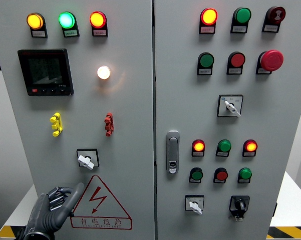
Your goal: Turn on light switch 1
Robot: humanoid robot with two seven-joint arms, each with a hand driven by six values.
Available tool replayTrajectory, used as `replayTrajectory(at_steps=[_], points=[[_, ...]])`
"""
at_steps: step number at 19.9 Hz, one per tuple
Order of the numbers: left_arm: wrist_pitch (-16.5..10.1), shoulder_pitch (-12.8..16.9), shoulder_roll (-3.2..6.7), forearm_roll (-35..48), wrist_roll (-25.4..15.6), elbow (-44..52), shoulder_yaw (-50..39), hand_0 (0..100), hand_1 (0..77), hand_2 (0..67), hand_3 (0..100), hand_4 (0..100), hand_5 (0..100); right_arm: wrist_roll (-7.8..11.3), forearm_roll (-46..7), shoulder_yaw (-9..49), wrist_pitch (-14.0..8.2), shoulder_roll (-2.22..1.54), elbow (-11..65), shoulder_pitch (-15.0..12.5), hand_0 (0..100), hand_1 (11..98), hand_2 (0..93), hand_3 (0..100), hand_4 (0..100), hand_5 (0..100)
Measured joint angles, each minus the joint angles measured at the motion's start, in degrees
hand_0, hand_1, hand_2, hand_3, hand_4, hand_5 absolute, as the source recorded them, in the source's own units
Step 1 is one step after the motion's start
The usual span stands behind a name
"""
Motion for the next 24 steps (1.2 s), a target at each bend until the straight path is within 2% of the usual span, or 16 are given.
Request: replayTrajectory(at_steps=[3, 5, 6, 9, 11, 13, 17, 20, 22, 24], points=[[-0.39, 2.44, 2.94, -7.56, -2.98, 0.22, 2.17, 0, 51.1, 47.9, 88, 95, 69, 0.01, 0.00, 0.00, 0.00, 0.00, 0.00, 0.00, 0, 19.7, 0.0, 20, 19, 11], [-1.49, 5.07, 4.54, -11.88, -6.91, 0.44, 3.70, 0, 47.7, 37.4, 73, 87, 66, 0.01, 0.00, -0.04, 0.00, 0.00, 0.00, 0.00, 0, 19.6, 0.0, 20, 19, 11], [-2.74, 6.50, 4.96, -13.34, -8.41, 0.65, 4.07, 0, 46.0, 35.4, 69, 85, 66, 0.01, 0.00, -0.04, 0.00, 0.00, 0.02, 0.00, 0, 19.6, 0.0, 20, 19, 11], [-6.68, 11.67, 5.24, -15.79, -10.76, 2.11, 4.38, 0, 40.5, 30.9, 64, 82, 66, 0.01, 0.00, -0.02, 0.00, 0.00, 0.05, 0.00, 0, 19.6, 0.0, 20, 19, 11], [-7.67, 14.94, 5.36, -16.96, -12.45, 4.90, 5.34, 0, 38.7, 29.9, 63, 80, 67, 0.00, 0.00, -0.02, 0.00, 0.00, 0.01, 0.00, 0, 19.6, 0.0, 20, 19, 11], [-7.94, 16.82, 5.60, -18.76, -15.23, 10.33, 8.02, 0, 37.6, 29.4, 62, 79, 66, 0.00, 0.00, -0.02, 0.00, 0.00, -0.01, -0.01, 0, 19.6, 0.0, 20, 19, 11], [-7.85, 18.88, 6.59, -20.82, -22.46, 22.71, 14.87, 0, 32.3, 28.8, 59, 76, 65, -0.01, 0.00, -0.04, 0.00, -0.03, -0.02, -0.01, 0, 19.6, 0.0, 20, 19, 11], [-7.93, 19.52, 8.18, -26.15, -28.34, 33.29, 21.73, 0, 26.7, 27.9, 57, 75, 64, -0.01, 0.00, -0.01, 0.00, -0.01, 0.02, -0.01, 0, 19.6, 0.0, 20, 19, 11], [-8.01, 18.74, 9.24, -31.88, -32.14, 40.46, 28.30, 0, 23.1, 27.2, 56, 74, 64, -0.01, 0.00, 0.00, 0.00, 0.00, 0.01, 0.00, 0, 19.6, 0.0, 20, 19, 11], [-8.08, 17.34, 9.82, -37.82, -36.12, 47.29, 35.23, 0, 21.1, 27.0, 54, 73, 64, 0.00, 0.00, -0.01, 0.00, 0.00, 0.01, 0.01, 0, 19.6, 0.0, 20, 19, 11]])
